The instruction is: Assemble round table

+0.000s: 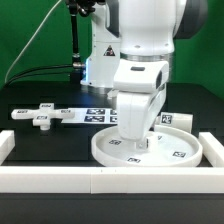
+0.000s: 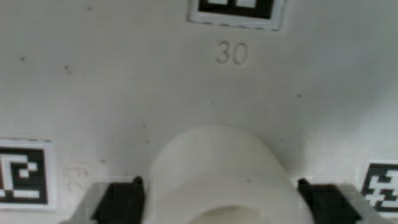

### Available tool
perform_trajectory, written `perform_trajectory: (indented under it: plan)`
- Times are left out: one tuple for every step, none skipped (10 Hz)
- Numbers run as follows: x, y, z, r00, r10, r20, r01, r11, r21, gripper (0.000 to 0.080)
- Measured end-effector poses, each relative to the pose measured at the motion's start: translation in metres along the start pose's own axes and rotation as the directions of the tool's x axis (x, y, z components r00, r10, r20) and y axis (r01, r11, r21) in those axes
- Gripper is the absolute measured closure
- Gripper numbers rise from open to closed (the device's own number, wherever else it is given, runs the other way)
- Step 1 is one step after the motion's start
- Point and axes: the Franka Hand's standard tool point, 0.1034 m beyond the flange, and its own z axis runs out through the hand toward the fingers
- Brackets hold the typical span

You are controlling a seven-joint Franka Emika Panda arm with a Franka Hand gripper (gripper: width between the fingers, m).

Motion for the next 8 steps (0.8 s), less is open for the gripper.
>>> perform_trajectory:
  plan:
    - [0.0,0.0,0.0,1.0,0.013,0.001,-0.013,1.0,-0.001,0.039]
    - [-0.001,0.001,0.0,1.0,0.014,0.001,-0.014,1.0,-0.001,0.039]
    - [-0.001,0.001,0.0,1.0,0.014,0.001,-0.014,1.0,-0.001,0.039]
    - [-0.001,0.0,0.0,1.0,0.014,0.001,-0.014,1.0,0.0,0.039]
    - [-0.001,0.0,0.0,1.0,0.015,0.001,-0.015,1.0,0.0,0.0221]
    - [-0.002,0.0,0.0,1.0,0.016,0.001,-0.016,1.0,0.0,0.0172]
    - [-0.005,-0.001,-0.005,0.999,0.033,0.002,-0.033,0.999,-0.005,0.0172]
    - [-0.01,-0.006,-0.015,0.996,0.086,-0.001,-0.086,0.996,-0.019,0.0154]
